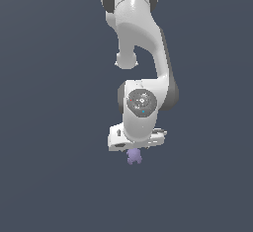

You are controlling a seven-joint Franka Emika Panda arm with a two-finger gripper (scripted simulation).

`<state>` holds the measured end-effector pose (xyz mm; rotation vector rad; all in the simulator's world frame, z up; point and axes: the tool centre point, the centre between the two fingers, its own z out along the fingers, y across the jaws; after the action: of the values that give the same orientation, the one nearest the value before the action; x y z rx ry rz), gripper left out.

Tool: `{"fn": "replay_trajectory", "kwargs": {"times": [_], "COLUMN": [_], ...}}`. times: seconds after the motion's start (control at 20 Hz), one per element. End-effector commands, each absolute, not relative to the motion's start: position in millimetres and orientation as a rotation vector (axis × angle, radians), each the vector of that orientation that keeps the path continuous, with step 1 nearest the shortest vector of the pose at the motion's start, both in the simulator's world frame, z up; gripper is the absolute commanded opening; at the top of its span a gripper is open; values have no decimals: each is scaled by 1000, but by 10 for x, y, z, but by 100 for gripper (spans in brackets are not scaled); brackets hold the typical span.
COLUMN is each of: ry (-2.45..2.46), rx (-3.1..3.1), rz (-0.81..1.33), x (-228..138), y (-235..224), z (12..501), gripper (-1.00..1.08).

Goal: Pick up the object and move it to a goal position.

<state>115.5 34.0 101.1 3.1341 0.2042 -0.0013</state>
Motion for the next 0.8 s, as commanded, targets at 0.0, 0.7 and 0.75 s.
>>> {"fn": "replay_trajectory", "kwargs": {"times": [0.0, 0.7, 0.75], "ry": [209, 213, 213], "rx": [3134, 3134, 3134], "rz": [0, -1, -1], "x": [1203, 1240, 1240], "y": [342, 342, 342], "z": [962, 757, 703], "gripper": [100, 100, 100]}}
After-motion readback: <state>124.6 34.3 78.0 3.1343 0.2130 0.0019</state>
